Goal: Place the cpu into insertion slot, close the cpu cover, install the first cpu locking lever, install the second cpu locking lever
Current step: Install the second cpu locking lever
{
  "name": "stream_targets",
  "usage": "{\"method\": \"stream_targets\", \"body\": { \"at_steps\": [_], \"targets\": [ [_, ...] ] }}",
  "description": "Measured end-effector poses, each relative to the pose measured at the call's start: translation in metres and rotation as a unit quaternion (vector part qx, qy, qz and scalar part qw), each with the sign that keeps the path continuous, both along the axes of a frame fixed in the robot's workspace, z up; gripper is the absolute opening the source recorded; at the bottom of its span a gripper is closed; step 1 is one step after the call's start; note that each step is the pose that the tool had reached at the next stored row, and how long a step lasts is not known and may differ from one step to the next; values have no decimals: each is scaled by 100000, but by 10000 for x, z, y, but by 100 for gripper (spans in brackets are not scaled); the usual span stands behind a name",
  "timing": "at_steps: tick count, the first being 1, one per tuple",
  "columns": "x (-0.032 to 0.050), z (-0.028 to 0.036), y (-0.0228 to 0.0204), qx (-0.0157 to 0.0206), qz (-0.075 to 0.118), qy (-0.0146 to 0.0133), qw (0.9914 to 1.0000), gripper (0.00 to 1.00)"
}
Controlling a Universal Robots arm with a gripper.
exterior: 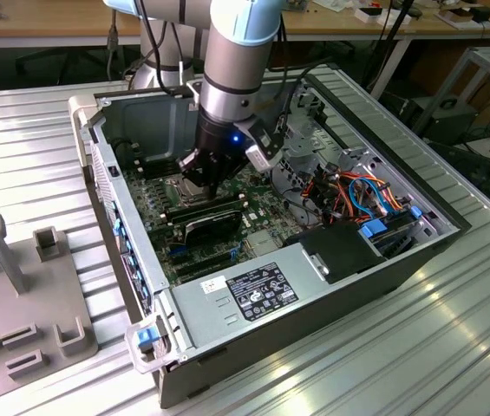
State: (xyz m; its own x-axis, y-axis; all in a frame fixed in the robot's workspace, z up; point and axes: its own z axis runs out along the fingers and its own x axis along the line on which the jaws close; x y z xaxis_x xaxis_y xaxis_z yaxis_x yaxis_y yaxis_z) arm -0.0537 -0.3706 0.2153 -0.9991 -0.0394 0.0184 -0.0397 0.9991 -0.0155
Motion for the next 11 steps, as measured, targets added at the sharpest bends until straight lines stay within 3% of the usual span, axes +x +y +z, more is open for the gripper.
{"method": "stream_targets", "body": {
  "at_steps": [11],
  "targets": [
    [-94,-17,0,-4,206,3,100000,11]
  ]
}}
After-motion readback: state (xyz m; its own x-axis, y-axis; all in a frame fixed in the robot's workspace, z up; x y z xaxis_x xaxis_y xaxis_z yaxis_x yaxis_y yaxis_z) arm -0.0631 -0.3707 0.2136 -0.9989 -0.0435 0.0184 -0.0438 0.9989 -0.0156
